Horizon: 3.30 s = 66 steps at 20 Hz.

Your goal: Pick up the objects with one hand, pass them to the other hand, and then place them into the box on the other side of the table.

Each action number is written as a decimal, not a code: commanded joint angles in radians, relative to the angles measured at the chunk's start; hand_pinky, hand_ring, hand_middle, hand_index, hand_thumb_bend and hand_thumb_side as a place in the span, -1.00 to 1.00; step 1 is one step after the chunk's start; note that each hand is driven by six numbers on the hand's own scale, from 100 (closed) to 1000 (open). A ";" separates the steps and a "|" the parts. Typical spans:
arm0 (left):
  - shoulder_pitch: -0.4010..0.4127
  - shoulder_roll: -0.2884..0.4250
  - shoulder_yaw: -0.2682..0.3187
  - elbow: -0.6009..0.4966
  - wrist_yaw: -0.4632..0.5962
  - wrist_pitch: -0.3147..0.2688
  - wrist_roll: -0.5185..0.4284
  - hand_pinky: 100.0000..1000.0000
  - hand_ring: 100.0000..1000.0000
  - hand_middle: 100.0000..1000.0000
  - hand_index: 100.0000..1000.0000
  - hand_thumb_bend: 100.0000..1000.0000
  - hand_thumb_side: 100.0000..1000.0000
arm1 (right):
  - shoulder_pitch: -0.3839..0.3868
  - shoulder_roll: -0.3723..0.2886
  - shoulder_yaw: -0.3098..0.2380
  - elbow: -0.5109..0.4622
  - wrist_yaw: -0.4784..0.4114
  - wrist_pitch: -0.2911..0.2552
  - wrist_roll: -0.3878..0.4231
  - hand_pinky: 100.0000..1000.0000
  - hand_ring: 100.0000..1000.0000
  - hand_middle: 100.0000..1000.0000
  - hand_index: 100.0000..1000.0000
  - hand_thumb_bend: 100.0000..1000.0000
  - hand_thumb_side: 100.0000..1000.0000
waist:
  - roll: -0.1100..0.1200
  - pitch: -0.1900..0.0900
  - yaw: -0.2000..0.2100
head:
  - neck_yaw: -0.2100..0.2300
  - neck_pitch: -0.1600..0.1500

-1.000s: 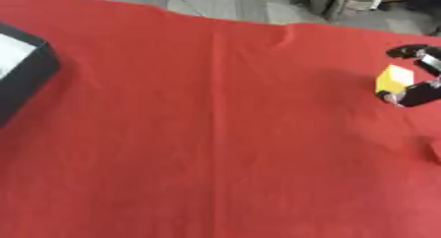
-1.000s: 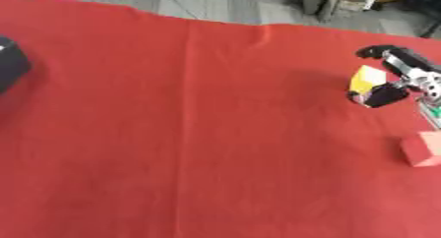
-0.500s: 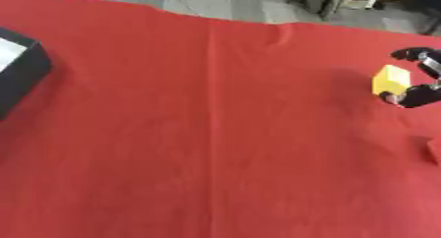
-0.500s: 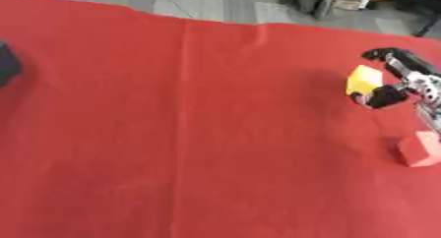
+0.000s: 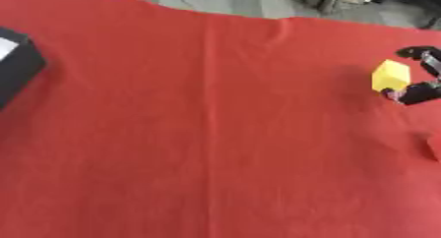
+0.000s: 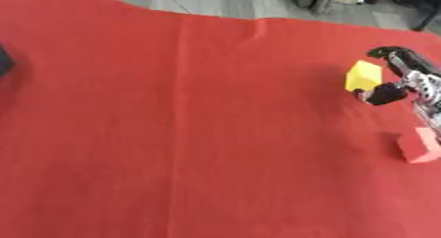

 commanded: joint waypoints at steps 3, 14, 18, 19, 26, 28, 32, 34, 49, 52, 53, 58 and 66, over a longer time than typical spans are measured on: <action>-0.002 0.027 0.015 -0.018 0.004 -0.001 0.009 0.19 0.25 0.35 0.48 -1.00 0.55 | 0.010 -0.062 -0.034 0.011 -0.003 0.013 -0.028 0.82 0.88 0.74 0.78 -0.38 -1.00 | 0.007 -0.012 0.006 | -0.011 -0.023; 0.008 0.031 0.017 -0.018 0.004 0.000 0.012 0.20 0.25 0.34 0.46 -1.00 0.55 | 0.026 -0.074 -0.062 0.032 -0.050 0.033 -0.102 0.81 0.88 0.73 0.77 -0.40 -1.00 | 0.008 0.003 0.011 | -0.026 -0.036; 0.009 0.029 0.017 -0.018 0.004 0.001 0.010 0.21 0.25 0.34 0.46 -1.00 0.55 | 0.030 -0.077 -0.061 0.032 -0.058 0.031 -0.108 0.81 0.88 0.73 0.77 -0.38 -1.00 | 0.006 0.007 0.012 | -0.030 -0.041; 0.010 0.029 0.018 -0.018 0.003 0.001 0.010 0.21 0.25 0.34 0.46 -1.00 0.55 | 0.029 -0.077 -0.061 0.033 -0.058 0.030 -0.106 0.81 0.88 0.73 0.77 -0.38 -1.00 | 0.005 0.008 0.013 | -0.032 -0.042; 0.011 0.027 0.018 -0.018 0.005 0.002 0.014 0.21 0.25 0.33 0.45 -1.00 0.54 | 0.017 -0.074 -0.053 0.035 -0.054 0.016 -0.090 0.82 0.89 0.74 0.77 -0.37 -1.00 | 0.004 0.015 0.018 | -0.037 -0.045; 0.012 0.028 0.018 -0.018 0.005 0.002 0.014 0.21 0.22 0.33 0.44 -1.00 0.54 | 0.014 -0.074 -0.050 0.033 -0.049 0.009 -0.080 0.82 0.89 0.74 0.77 -0.36 -1.00 | 0.004 0.017 0.018 | -0.038 -0.043; 0.011 0.025 0.018 -0.018 0.005 0.002 0.013 0.22 0.19 0.33 0.44 -1.00 0.54 | 0.011 -0.071 -0.045 0.030 -0.032 0.005 -0.062 0.82 0.88 0.74 0.77 -0.35 -1.00 | 0.003 0.018 0.021 | -0.040 -0.047; 0.011 0.025 0.018 -0.018 0.005 0.002 0.012 0.22 0.18 0.33 0.44 -1.00 0.55 | 0.010 -0.068 -0.046 0.029 -0.026 0.006 -0.060 0.82 0.88 0.74 0.77 -0.34 -1.00 | 0.001 0.020 0.023 | -0.040 -0.048; 0.016 0.022 0.018 -0.018 0.002 0.006 0.011 0.23 0.18 0.32 0.43 -1.00 0.55 | 0.002 -0.053 -0.038 0.036 -0.021 -0.002 -0.058 0.83 0.78 0.42 0.58 -0.39 -1.00 | -0.004 0.029 0.025 | -0.042 -0.050; 0.017 0.021 0.019 -0.018 0.001 0.007 0.010 0.23 0.18 0.32 0.43 -1.00 0.55 | 0.002 -0.051 -0.037 0.035 -0.024 -0.002 -0.061 0.83 0.75 0.34 0.55 -0.50 -1.00 | -0.005 0.030 0.025 | -0.043 -0.051; 0.018 0.021 0.019 -0.018 0.001 0.007 0.010 0.23 0.18 0.32 0.43 -1.00 0.55 | 0.002 -0.050 -0.037 0.035 -0.024 -0.003 -0.062 0.83 0.74 0.31 0.53 -0.53 -1.00 | -0.005 0.030 0.025 | -0.043 -0.050; 0.020 0.020 0.019 -0.018 0.001 0.007 0.010 0.23 0.17 0.33 0.43 -1.00 0.55 | 0.001 -0.047 -0.038 0.027 -0.020 -0.002 -0.096 0.82 0.66 0.11 0.42 -0.65 -1.00 | -0.005 0.030 0.023 | -0.043 -0.048; 0.030 0.024 0.023 -0.018 0.003 0.006 0.013 0.24 0.17 0.33 0.42 -1.00 0.54 | 0.015 -0.054 -0.035 -0.051 -0.076 0.029 -0.209 0.77 0.50 -0.14 0.20 -0.78 -1.00 | 0.007 0.010 -0.008 | -0.031 -0.031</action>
